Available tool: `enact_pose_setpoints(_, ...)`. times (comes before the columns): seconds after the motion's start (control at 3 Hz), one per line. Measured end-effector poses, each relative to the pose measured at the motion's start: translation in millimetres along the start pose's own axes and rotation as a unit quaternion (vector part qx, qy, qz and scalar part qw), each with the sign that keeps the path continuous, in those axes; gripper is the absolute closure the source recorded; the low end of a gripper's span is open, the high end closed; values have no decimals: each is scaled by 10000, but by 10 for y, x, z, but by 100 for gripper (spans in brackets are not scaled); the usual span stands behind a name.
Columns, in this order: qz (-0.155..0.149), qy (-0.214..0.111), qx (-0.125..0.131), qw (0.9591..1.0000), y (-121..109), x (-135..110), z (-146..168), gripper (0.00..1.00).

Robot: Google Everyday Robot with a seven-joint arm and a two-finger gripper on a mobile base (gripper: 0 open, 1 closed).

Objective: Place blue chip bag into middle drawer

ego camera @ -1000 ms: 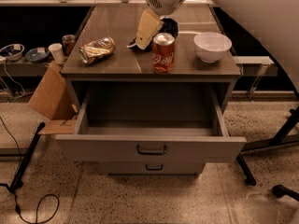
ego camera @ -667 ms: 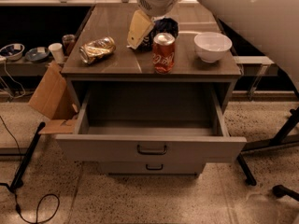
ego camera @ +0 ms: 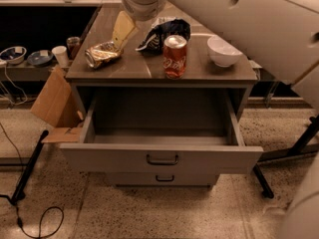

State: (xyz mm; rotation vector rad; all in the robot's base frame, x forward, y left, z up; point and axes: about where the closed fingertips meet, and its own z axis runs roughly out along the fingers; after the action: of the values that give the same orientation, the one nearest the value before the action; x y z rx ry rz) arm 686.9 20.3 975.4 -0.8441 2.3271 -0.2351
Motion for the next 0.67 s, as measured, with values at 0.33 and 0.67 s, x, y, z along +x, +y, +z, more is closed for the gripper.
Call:
enact_pose_setpoints(0.33,80,23,-9,10000,82,-97,210,0)
enact_pose_setpoints(0.67,97,99,12,9999,69,-155,461,0)
